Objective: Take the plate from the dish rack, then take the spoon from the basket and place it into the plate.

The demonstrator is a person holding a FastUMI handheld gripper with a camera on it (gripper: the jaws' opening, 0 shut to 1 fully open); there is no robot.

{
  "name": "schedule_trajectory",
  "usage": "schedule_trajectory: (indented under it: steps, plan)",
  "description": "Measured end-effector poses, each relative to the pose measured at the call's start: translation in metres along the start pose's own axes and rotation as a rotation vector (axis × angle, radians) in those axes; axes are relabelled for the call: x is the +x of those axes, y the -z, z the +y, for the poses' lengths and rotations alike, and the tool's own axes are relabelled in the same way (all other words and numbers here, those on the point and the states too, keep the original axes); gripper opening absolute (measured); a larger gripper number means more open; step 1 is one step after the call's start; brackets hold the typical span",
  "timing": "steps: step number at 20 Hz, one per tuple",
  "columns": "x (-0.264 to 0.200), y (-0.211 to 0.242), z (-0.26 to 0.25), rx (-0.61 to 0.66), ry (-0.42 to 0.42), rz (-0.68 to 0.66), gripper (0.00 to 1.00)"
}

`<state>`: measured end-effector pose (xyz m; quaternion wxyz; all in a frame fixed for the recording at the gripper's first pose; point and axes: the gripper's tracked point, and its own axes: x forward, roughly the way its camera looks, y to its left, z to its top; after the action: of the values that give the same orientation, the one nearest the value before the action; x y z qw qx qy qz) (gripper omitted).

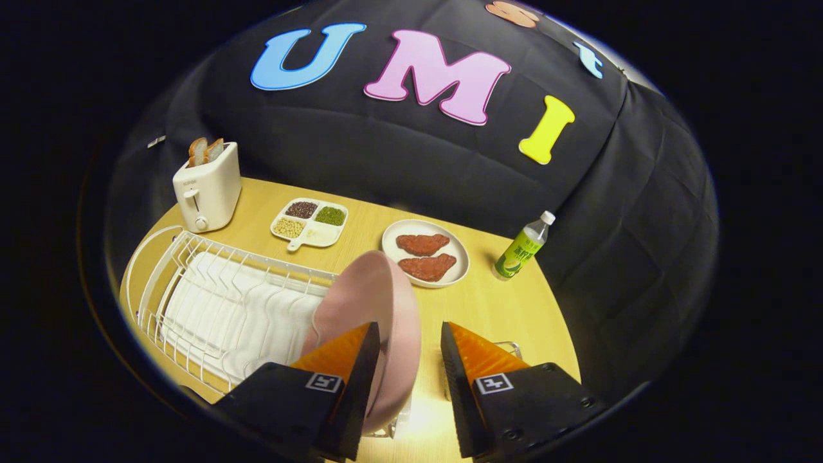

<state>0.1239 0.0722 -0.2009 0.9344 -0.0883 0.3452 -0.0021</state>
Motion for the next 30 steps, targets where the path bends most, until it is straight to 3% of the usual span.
schedule_trajectory:
  steps: [2,5,10,17,24,30]
  plan:
    - [0.005,0.009,0.02,0.075,-0.075,0.063,0.56]
    - [0.012,0.019,0.027,0.121,-0.094,0.124,0.45]
    - [0.014,0.004,0.022,0.213,-0.042,0.108,0.34]
    - [-0.001,-0.038,0.012,0.067,0.075,-0.067,0.33]
    - [-0.028,-0.049,0.018,0.14,-0.037,-0.092,0.33]
    - [-0.069,-0.036,-0.005,0.174,-0.155,-0.092,0.33]
